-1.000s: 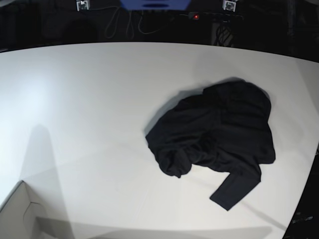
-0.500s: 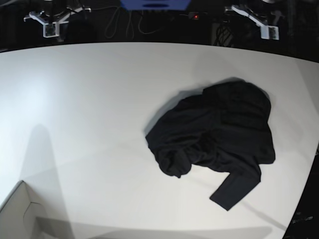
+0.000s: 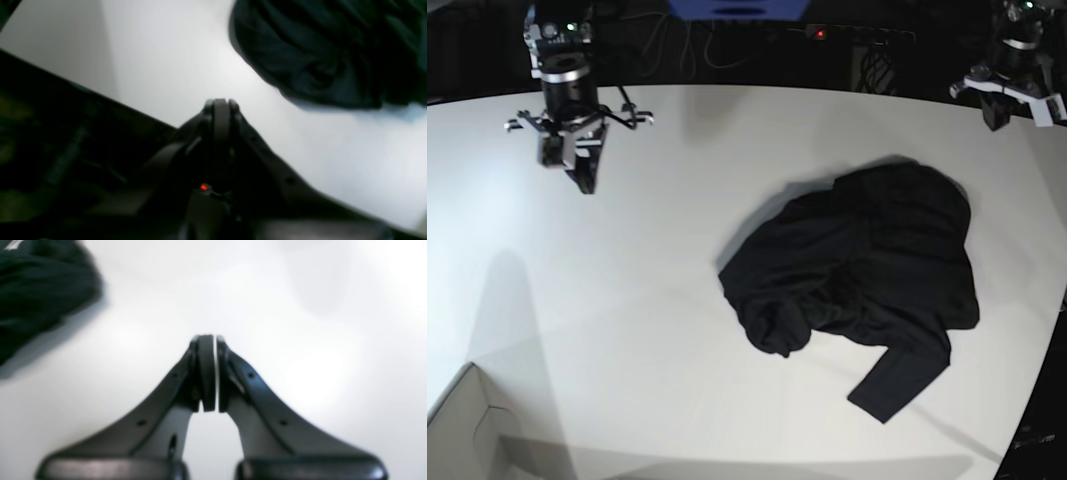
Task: Layout the t-shirt on the table in an organized manner, then fold the t-shirt properly
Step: 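Reach the right gripper down and grasp the edge of the black shirt, then drag the grasped shirt edge away from the heap with the right gripper, then reach the left gripper into the shirt and grasp a fold of fabric, then pull the grasped fabric outward with the left gripper to spread the shirt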
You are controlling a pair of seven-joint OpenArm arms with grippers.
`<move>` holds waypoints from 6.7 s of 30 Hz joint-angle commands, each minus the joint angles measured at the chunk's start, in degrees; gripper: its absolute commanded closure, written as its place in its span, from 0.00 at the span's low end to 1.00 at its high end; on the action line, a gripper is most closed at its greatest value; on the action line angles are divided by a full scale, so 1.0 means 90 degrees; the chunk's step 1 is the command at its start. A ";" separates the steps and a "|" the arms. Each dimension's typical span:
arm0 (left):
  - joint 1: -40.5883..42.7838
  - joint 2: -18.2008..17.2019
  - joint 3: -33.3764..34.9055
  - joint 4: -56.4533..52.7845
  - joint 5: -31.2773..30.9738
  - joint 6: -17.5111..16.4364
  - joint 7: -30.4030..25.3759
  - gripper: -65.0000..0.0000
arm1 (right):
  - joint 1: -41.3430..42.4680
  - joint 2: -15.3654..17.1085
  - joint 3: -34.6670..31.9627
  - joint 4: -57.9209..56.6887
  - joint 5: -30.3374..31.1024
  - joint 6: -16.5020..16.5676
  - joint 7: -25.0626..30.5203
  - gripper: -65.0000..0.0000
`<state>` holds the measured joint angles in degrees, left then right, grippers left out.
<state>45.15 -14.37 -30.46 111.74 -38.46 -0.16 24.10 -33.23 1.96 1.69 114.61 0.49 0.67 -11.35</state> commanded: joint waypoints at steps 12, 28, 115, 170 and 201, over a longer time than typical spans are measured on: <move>-0.2374 -0.0127 -0.1974 0.0033 -0.0469 -0.0016 0.3393 1.00 | 0.2350 -0.0613 -0.1160 -0.0470 -0.0001 0.0009 -0.1898 0.66; -0.2306 0.0654 -0.2169 -0.0172 -0.0460 -0.0016 0.3813 1.00 | 0.3834 -0.0750 -0.1961 -0.2297 0.0019 0.1396 -0.1898 0.51; -0.6662 0.0664 0.1308 -0.5710 0.1279 -0.0016 0.0854 0.99 | 0.2027 -0.0369 0.2044 -0.0881 0.0028 0.1435 -0.1947 0.76; -0.3937 0.1162 -0.2218 -0.0055 0.1279 -0.0016 0.3257 0.62 | 0.2008 -0.0388 0.1848 -0.1418 0.0038 0.1435 -0.1683 0.76; -0.4738 0.0703 -0.2472 -0.1959 0.1279 -0.0016 0.3198 1.00 | 0.2017 -0.0388 0.1848 -0.1428 0.0038 0.1435 -0.1683 0.76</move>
<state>3.20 -6.94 -52.47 92.62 -26.11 -0.03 54.06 -15.29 -1.76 18.11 100.86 0.47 13.69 -27.86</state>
